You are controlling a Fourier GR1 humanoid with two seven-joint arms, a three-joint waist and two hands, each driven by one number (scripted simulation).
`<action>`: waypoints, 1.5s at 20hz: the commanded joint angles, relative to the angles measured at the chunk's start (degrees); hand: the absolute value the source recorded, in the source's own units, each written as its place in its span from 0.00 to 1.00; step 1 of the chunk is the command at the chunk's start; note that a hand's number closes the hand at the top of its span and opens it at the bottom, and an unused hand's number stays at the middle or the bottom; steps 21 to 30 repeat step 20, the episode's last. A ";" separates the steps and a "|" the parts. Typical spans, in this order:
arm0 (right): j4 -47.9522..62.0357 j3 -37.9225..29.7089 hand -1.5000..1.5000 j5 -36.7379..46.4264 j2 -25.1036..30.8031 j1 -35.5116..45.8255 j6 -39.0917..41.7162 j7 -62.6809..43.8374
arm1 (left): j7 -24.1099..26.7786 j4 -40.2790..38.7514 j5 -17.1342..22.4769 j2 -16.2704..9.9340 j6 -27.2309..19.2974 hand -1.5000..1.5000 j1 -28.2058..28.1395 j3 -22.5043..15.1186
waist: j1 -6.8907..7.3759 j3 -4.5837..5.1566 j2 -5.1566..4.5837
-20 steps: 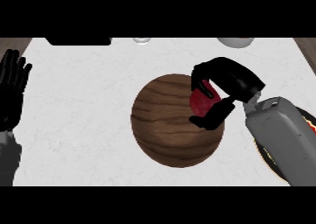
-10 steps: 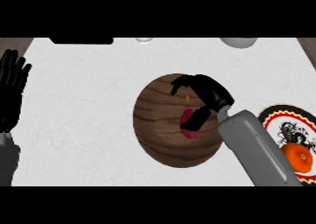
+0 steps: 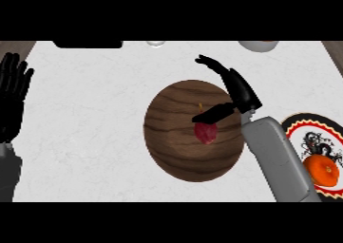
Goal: Pick the pear from the plate and place it in the bowl
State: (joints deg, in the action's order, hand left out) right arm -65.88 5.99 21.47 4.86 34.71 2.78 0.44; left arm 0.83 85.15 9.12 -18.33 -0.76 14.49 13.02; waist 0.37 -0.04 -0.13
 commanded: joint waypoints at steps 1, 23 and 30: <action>2.41 -7.96 0.00 -3.72 2.72 1.42 -2.39 2.97 | 0.19 2.98 -0.89 1.37 -0.96 0.50 -2.61 -0.85 | 0.19 0.00 0.06; 42.38 -28.05 0.00 -15.31 30.74 10.41 20.50 30.25 | 1.93 -4.18 -1.94 1.29 0.00 0.50 3.33 -0.98 | 1.56 -0.12 -1.00; 42.38 -28.05 0.00 -15.31 30.74 10.41 20.50 30.25 | 1.93 -4.18 -1.94 1.29 0.00 0.50 3.33 -0.98 | 1.56 -0.12 -1.00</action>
